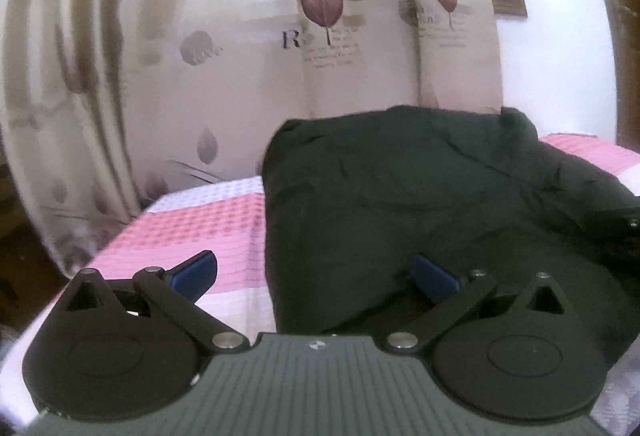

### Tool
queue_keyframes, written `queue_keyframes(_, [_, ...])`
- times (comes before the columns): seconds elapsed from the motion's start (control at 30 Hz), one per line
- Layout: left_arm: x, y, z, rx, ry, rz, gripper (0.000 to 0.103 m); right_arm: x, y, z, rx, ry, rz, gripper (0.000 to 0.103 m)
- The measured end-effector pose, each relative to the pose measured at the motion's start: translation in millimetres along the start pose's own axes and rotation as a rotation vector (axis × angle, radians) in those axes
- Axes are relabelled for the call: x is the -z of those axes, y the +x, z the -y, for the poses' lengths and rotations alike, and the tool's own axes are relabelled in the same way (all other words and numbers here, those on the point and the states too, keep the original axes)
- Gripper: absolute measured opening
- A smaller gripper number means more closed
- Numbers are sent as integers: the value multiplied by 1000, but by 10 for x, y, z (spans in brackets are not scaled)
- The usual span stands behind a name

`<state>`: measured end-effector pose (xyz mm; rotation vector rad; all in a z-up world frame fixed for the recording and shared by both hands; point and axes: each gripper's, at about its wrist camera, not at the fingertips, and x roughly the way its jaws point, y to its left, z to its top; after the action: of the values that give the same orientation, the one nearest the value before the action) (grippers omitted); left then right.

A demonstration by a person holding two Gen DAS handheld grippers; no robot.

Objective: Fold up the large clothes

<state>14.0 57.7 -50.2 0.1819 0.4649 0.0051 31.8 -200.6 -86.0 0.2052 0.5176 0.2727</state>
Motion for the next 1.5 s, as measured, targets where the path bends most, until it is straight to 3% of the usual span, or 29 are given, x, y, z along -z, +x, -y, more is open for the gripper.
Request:
queue_keyframes(0.13, [-11,-223,62,-35,-32,38,103,101,-294,-103,16,-37,99,102])
queue_keyframes(0.2, [-24,-313,80,-78,-77,63,103,122,-387,-203,17,-102,132,103])
queue_keyframes(0.3, [-73,-380,73,-102,-116,63,103,121,-424,-307,4,-147,116,103])
queue_keyframes(0.73, [-163,-595,191,-119,-103,145,103,233,-439,-249,8,-72,51,103])
queue_keyframes(0.87, [-204,-670,244,-207,-106,188,103,223,-449,-265,4,-76,49,103])
queue_keyframes(1.07, [-283,-782,248,-122,-84,205,103,220,-453,-310,-5,-80,45,103])
queue_keyframes(1.17, [-323,-785,309,-96,-41,178,103,217,-460,-342,-10,-88,45,103])
queue_keyframes(1.5, [-317,-782,221,3,-155,134,103,181,-514,-421,13,-134,60,103])
